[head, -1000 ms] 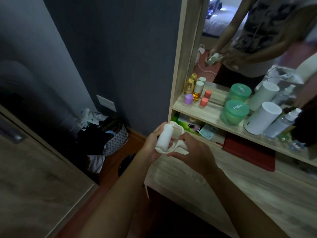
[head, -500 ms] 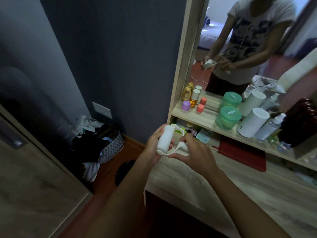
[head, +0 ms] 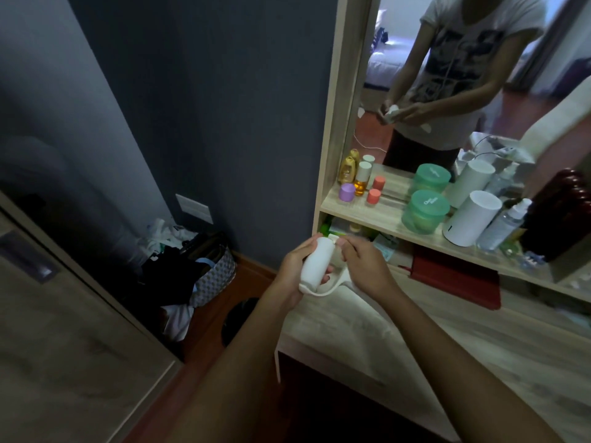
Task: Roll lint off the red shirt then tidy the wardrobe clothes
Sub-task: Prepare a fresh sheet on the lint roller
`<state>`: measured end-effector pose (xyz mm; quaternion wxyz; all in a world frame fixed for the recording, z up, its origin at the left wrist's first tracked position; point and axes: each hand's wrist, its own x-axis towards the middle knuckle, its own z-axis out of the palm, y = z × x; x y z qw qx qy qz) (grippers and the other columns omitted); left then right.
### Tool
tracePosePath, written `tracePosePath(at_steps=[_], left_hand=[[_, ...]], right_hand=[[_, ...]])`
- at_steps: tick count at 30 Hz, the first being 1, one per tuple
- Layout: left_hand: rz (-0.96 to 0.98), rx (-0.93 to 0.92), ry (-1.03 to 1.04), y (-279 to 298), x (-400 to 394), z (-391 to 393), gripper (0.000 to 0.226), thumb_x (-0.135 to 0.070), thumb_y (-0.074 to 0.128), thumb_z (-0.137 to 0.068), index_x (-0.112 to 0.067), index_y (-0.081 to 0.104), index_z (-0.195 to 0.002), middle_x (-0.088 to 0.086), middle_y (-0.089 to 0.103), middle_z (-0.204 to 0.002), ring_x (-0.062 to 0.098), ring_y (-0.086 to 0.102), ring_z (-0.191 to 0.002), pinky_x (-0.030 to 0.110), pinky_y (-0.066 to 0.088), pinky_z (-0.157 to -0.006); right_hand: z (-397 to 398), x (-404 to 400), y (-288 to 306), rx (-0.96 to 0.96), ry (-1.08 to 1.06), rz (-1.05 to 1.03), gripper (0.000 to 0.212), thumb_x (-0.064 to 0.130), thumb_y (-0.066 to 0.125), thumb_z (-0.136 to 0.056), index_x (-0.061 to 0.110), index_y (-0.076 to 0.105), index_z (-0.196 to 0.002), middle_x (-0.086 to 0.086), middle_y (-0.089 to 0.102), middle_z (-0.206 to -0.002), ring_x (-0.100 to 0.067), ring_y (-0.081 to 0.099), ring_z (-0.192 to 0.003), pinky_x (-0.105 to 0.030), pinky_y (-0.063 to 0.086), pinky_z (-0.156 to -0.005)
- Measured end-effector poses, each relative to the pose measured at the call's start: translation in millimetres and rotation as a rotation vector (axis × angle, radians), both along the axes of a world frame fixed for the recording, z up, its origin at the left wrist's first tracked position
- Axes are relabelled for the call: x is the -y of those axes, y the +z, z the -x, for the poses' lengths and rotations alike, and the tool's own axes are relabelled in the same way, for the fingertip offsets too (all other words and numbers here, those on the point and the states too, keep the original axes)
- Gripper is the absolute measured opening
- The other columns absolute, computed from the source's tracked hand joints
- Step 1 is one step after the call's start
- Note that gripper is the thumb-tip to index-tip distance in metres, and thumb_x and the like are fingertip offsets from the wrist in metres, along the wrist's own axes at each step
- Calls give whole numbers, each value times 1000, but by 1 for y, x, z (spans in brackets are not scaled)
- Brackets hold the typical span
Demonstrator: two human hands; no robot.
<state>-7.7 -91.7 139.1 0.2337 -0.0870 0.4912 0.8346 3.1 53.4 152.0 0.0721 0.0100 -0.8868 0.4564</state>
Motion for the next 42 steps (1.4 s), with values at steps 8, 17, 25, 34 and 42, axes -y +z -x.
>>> tracePosePath(at_steps=[8, 17, 25, 34, 42], left_hand=[[124, -86, 32, 25, -18, 28, 33, -18, 49, -95, -14, 58, -127, 25, 61, -100, 28, 57, -58, 28, 50, -48], [144, -77, 86, 24, -31, 38, 33, -16, 51, -93, -15, 61, -125, 25, 65, -101, 29, 59, -58, 30, 51, -49], [63, -59, 51, 26, -39, 39, 29, -19, 49, -96, -23, 61, -122, 28, 64, -115, 35, 63, -76, 32, 53, -55], [238, -84, 103, 18, -66, 46, 34, -27, 50, -95, -20, 61, -126, 13, 63, -125, 30, 63, -102, 38, 52, -78], [341, -209, 185, 24, -76, 45, 62, -60, 31, -94, -15, 70, -112, 7, 71, -112, 22, 66, -105, 35, 53, -91]], right_hand=[[29, -12, 8, -35, -95, 77, 26, 17, 41, -100, 18, 65, -89, 5, 59, -80, -12, 51, -75, -24, 32, -68], [47, -23, -1, -19, -92, 120, 27, 16, 43, -99, 7, 68, -93, -7, 69, -91, -20, 60, -87, -31, 43, -78], [53, -39, 10, 7, 37, 169, 28, 16, 45, -99, 4, 69, -95, -10, 68, -87, -17, 57, -80, -29, 39, -71], [56, -50, 17, 152, -4, 161, 32, 22, 42, -99, 4, 68, -97, -7, 62, -87, -21, 55, -85, -30, 37, -74], [65, -66, 14, 251, -15, 285, 22, 22, 44, -99, 15, 64, -93, -1, 61, -84, -17, 55, -84, -27, 38, -70]])
